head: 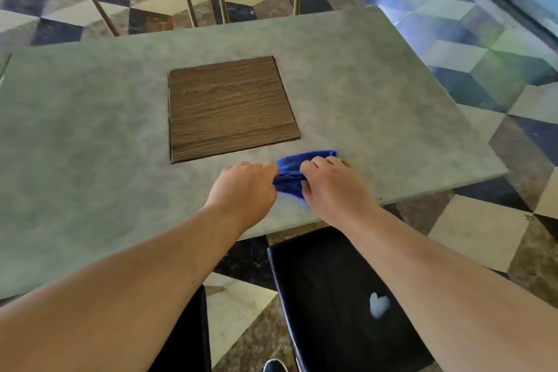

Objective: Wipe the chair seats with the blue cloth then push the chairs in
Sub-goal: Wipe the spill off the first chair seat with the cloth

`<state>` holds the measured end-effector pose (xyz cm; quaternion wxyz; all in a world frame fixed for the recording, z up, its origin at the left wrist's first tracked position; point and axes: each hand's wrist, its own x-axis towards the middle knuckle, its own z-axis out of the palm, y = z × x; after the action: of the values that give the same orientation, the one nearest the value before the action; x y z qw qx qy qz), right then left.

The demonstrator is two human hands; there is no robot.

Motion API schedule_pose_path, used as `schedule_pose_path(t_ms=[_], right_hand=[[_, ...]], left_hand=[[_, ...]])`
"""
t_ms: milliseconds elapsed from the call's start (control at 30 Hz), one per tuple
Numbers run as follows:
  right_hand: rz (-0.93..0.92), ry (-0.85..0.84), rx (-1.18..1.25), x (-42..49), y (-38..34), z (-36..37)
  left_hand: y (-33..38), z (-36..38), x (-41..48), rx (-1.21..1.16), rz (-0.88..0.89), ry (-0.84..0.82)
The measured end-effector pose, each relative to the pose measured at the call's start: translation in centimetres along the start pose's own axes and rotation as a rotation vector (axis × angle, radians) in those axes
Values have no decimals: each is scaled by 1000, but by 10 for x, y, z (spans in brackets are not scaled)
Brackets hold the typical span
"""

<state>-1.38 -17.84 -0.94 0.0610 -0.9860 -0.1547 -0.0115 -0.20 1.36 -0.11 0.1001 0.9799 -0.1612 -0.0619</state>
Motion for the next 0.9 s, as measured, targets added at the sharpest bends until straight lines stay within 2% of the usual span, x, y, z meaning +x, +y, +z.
schedule_pose_path(t_ms=[133,267,400,533,667,900], right_hand=[[-27,44,23,8,-39,-37],[-109,47,-4,16,-91,-71],[-243,39,-41,19,-166,-102],[-291,106,199,14,-260,-126],[-344,73,336,3,-359,-149],[-477,50,286,-27,-486,-177]], left_hand=[[-18,-53,-23,-141,-17,111],[-58,-103,-63,-180,-59,182],[-118,-143,-126,-146,-148,179],[-172,-174,-201,-113,-234,183],[-220,-196,-274,-156,-317,219],[-283,-207,-372,-273,-419,144]])
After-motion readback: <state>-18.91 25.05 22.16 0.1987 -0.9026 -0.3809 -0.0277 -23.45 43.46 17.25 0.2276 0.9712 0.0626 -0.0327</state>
